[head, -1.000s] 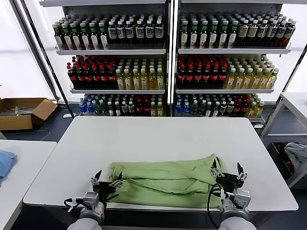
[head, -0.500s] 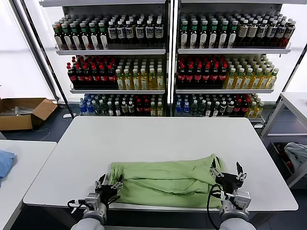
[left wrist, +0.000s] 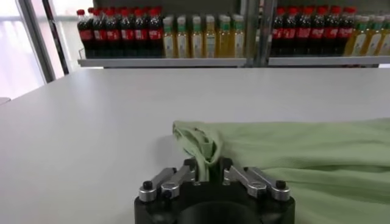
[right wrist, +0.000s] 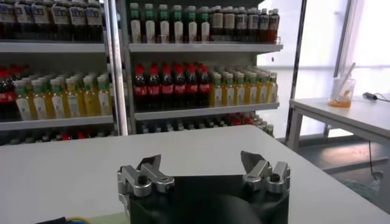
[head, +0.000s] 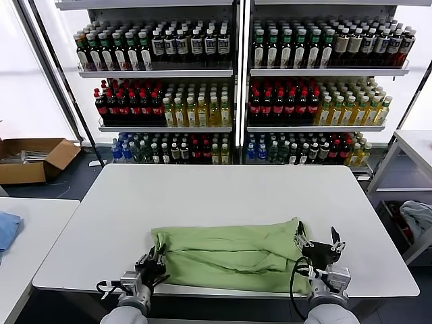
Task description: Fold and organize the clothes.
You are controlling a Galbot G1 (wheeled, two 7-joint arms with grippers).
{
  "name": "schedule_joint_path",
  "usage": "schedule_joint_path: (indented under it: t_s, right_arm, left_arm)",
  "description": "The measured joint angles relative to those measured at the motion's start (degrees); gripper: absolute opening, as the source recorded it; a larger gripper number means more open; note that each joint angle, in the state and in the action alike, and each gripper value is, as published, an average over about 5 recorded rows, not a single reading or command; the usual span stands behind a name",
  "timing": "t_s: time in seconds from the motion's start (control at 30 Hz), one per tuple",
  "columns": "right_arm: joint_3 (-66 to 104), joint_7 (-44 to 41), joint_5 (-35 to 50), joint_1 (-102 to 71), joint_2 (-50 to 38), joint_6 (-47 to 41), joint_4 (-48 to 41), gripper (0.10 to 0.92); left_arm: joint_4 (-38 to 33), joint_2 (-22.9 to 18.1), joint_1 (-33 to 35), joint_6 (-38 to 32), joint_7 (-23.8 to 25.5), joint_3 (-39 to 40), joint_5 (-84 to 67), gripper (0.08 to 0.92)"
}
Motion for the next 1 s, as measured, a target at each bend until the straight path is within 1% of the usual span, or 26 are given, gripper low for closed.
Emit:
schedule_joint_path:
  t_s: [0.1, 0.2, 0.33, 0.43, 0.67, 0.8, 0.9, 1.0]
  right_arm:
    - [0.11, 0.02, -0.06, 0.11, -0.09, 0.01, -0.13, 0.823]
    - [0.09, 0.03, -0.14, 0.25, -0.12, 0.02, -0.2, 0.823]
    - [-0.16, 0.04, -0.35, 0.46, -0.04, -0.02, -0.15, 0.823]
    - [-0.44, 0.03, -0.56, 0.58, 0.07, -0.07, -0.13, 0.823]
    - [-1.01, 0.04, -1.05, 0.44, 0.42, -0.13, -0.08, 0.823]
    - [-0.91, 0.05, -1.25, 0.11, 0.56, -0.18, 0.31, 0.823]
    - [-0.68, 0.06, -1.43, -0.23, 0.6, -0.14, 0.67, 0.823]
    - [-0.39, 0.02, -1.66, -0.63, 0.64, -0.03, 1.08, 0.823]
  left_arm:
    - [0.27, 0.5, -0.33, -0.13, -0.05, -0.66, -0.39, 0.151]
    - [0.25, 1.23, -0.62, -0.11, -0.06, -1.77, -0.99, 0.1]
    - [-0.13, 3.22, -1.18, 0.15, -0.07, -4.38, -2.31, 0.094]
    - [-0.4, 5.92, -1.82, 0.25, -0.05, -7.42, -3.66, 0.094]
    - [0.37, 15.57, -2.96, 0.16, 0.65, -16.29, -5.92, 0.094]
    - [0.85, 20.6, -3.47, 0.01, 0.95, -19.93, -6.26, 0.094]
    - [0.64, 22.85, -3.46, -0.02, 1.16, -21.25, -6.22, 0.094]
    - [-0.17, 23.86, -3.19, 0.16, 1.29, -21.36, -5.78, 0.094]
